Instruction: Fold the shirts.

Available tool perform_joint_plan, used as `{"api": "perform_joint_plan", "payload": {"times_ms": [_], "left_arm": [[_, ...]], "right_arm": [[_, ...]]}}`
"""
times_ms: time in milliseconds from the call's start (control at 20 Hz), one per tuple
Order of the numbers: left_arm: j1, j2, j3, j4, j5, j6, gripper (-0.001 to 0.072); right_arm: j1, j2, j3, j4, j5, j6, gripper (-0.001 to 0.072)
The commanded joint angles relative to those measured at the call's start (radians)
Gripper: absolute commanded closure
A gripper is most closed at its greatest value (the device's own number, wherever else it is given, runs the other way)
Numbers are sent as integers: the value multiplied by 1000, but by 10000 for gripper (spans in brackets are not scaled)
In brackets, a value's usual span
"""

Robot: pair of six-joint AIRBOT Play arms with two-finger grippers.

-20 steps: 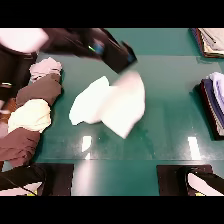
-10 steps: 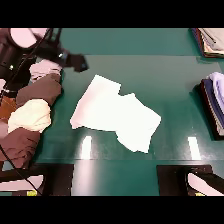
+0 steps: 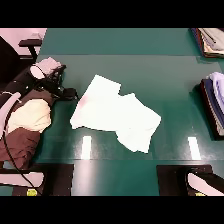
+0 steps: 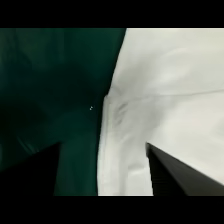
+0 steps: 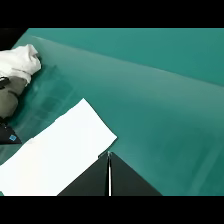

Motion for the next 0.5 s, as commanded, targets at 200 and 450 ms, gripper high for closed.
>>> {"api": "perform_joint_plan", "payload": {"times_ms": [200,450], "left_arm": [[-89,-35,-26,-31,68,13,244],[-88,-26,43,-22,45,5,685]], "right_arm": [[0,0,-109,0,-5,1,697],[-43,6,-205,-9,66,1,697]]}}
